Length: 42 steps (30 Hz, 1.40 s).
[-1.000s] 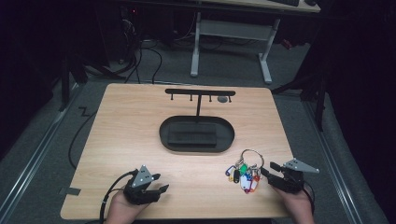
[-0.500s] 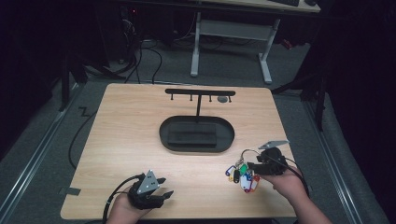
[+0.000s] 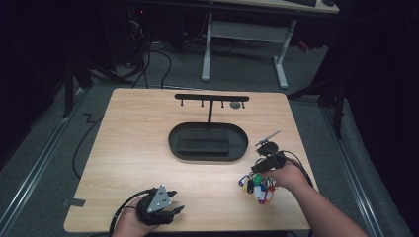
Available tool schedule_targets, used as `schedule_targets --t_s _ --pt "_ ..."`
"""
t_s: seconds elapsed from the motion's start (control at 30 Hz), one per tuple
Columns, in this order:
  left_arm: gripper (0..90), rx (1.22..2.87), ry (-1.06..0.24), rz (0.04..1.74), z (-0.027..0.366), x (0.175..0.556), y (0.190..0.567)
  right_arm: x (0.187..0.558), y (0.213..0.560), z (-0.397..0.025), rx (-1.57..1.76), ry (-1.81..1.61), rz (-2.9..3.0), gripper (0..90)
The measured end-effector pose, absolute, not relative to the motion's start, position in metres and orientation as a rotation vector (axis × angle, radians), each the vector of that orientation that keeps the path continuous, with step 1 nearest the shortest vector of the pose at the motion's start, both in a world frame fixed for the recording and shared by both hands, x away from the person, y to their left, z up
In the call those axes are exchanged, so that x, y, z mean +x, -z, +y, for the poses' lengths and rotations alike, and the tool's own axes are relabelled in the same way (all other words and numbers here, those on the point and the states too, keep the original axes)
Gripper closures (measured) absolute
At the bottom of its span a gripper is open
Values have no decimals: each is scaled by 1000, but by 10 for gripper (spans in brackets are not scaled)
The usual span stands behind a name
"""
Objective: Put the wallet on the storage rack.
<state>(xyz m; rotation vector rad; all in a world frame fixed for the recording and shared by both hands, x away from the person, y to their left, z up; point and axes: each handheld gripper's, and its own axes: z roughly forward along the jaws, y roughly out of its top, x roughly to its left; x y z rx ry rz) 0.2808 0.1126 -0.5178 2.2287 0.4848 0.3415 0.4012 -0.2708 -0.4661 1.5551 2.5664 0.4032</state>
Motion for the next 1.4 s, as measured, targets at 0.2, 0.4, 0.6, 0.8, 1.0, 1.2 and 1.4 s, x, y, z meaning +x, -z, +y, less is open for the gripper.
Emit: schedule_targets --t_s 0.2,0.4,0.6,0.8,1.0,1.2,1.4 --pt "457 2227 -348 489 116 282 517 422 471 -265 1640 -314 2552 576" --pt "456 2229 -340 484 115 283 518 437 479 -269 1805 -247 2512 603" --pt "456 2242 -339 461 111 282 517 441 488 -266 1833 -193 2522 649" --pt "456 2252 -342 449 110 281 518 441 488 -265 1790 -166 2527 790" --pt "456 2254 -341 453 110 281 518 435 487 -268 1713 -151 2549 863" --pt "455 2264 -340 448 110 281 519 427 476 -271 1683 -193 2560 865" --pt "455 2262 -343 440 109 280 520 413 463 -273 1597 -194 2603 865"
